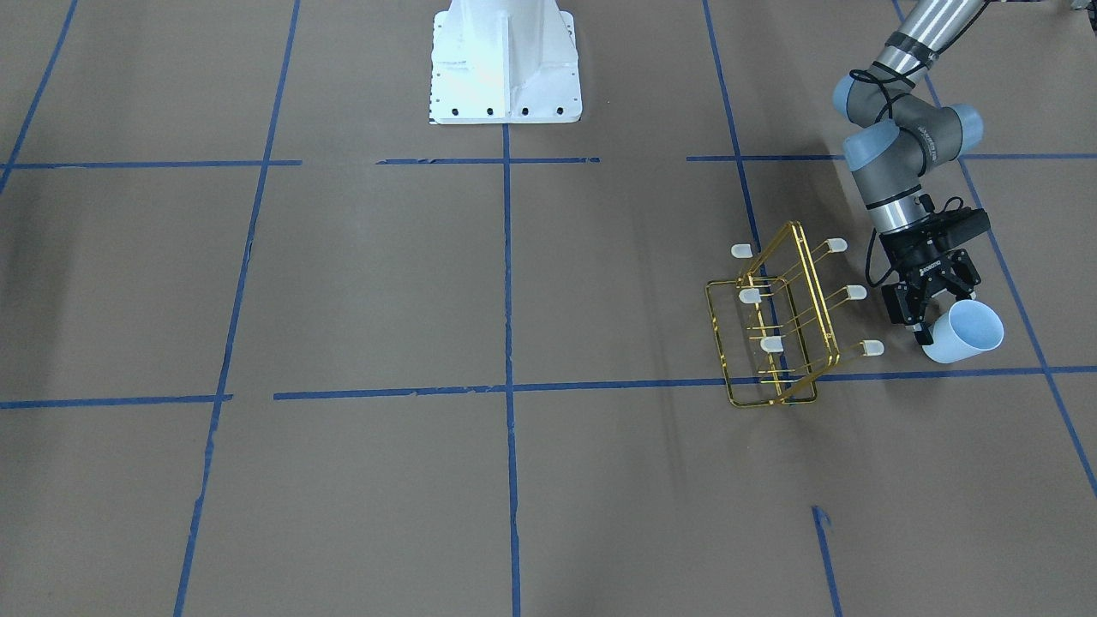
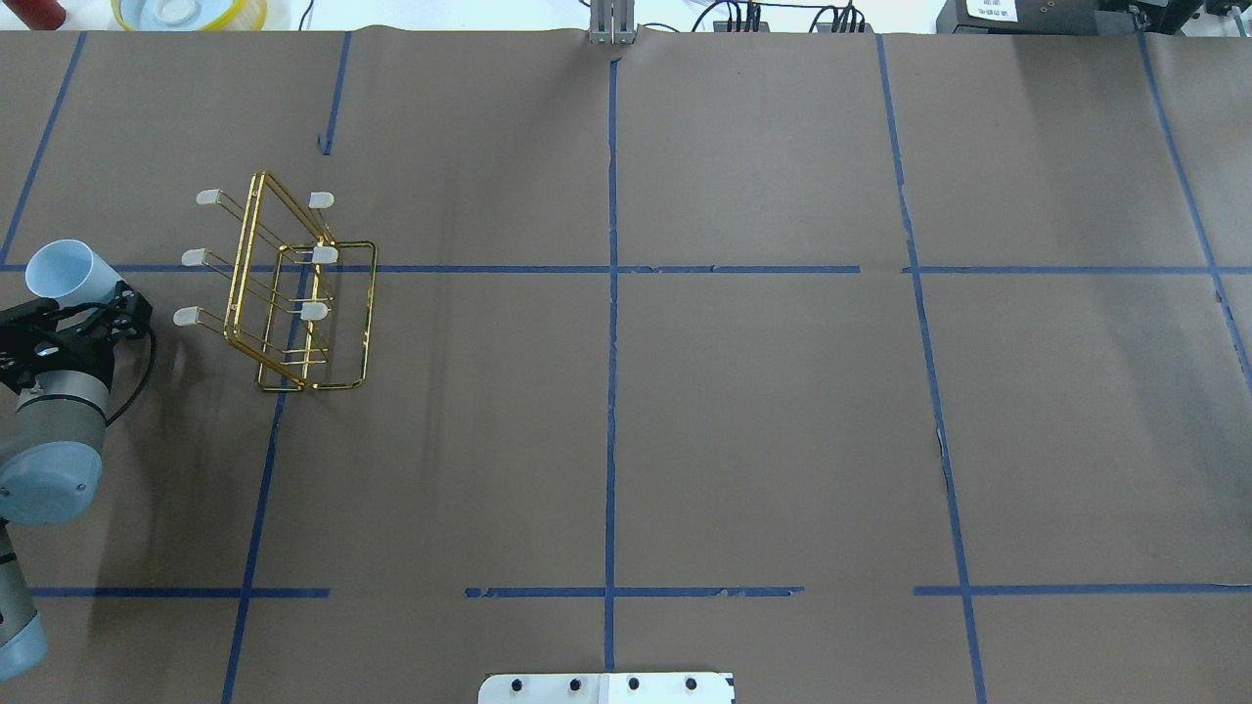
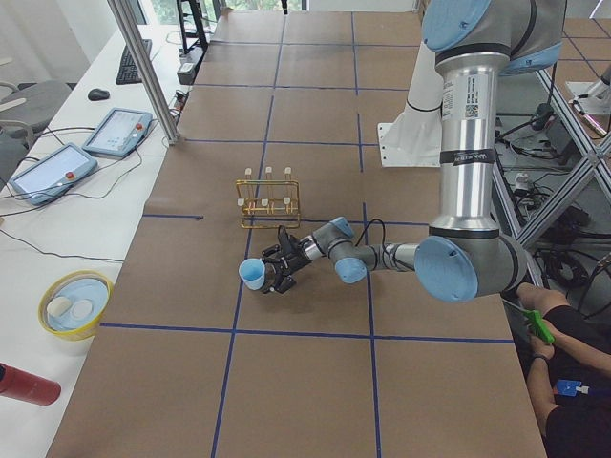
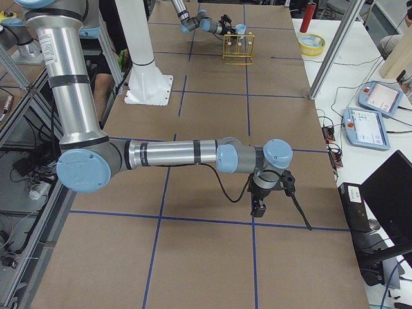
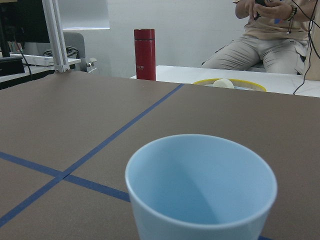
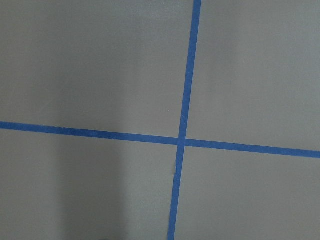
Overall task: Hang cup on cup holder
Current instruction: 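Lift the light-blue cup with the left gripper off the table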
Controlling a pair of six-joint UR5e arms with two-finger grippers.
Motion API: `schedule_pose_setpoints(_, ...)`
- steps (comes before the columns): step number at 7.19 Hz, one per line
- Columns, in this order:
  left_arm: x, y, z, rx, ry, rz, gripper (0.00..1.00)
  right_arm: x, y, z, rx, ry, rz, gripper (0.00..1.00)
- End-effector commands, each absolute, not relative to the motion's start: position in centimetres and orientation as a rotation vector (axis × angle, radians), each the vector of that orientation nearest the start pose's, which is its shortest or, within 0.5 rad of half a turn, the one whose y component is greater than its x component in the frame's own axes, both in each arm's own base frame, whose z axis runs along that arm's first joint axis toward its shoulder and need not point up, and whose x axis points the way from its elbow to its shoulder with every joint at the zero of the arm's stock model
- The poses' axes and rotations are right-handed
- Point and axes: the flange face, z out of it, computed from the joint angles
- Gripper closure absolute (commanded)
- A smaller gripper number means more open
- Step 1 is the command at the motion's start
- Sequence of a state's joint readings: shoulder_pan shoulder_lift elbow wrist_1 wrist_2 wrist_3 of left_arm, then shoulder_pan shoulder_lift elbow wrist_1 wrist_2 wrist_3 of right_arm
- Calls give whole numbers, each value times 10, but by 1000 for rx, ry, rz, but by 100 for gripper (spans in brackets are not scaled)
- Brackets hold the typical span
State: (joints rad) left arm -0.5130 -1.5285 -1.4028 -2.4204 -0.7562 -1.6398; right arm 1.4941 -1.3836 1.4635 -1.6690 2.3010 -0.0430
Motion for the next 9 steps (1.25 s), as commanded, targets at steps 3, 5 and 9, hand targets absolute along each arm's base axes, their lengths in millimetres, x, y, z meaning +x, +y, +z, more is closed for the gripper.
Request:
schedule_pose_setpoints(3,322,-422,663,925,421,-797,0,23,-572,625,-30,-730,-108,0)
schedule_pose_setpoints(5,323,-423,661,927,427,-800,0,23,-572,625,-30,-730,-108,0)
schedule_pose_setpoints(9,319,-430,663,932,417,-812,0,23,-572,625,-30,-730,-108,0)
